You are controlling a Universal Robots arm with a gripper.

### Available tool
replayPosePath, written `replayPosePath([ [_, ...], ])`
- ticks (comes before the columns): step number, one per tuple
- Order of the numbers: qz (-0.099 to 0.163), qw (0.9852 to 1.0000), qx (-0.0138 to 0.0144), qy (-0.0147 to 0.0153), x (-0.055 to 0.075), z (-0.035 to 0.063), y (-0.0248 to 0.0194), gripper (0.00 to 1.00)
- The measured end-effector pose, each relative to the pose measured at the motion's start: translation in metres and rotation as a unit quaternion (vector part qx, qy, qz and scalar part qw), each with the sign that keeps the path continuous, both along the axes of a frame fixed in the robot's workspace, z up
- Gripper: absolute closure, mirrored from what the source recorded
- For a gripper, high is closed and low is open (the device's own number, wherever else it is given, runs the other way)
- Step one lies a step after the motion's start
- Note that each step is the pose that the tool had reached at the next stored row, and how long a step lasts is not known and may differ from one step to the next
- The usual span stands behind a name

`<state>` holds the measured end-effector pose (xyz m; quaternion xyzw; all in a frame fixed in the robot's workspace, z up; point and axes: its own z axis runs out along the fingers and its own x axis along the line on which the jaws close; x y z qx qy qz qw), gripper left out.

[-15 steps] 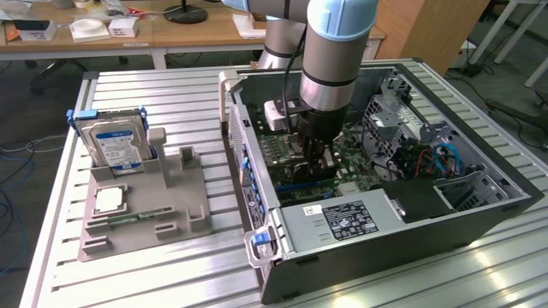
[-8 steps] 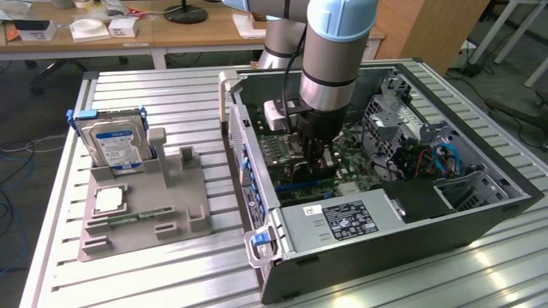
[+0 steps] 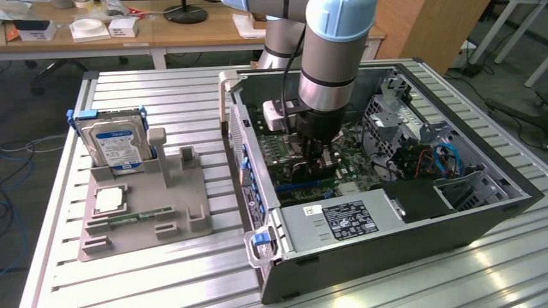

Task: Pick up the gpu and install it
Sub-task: 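Insert the gpu into the slot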

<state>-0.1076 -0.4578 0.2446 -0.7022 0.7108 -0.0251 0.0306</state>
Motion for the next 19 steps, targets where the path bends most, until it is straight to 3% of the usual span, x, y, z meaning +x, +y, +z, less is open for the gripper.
replayPosePath([
  [11, 0.000, 1.0000, -0.0001, 0.0001, -0.0001, -0.0018, 0.0000, 0.73],
  [19, 0.000, 1.0000, 0.0021, 0.0001, -0.0001, -0.0049, -0.0001, 0.73],
])
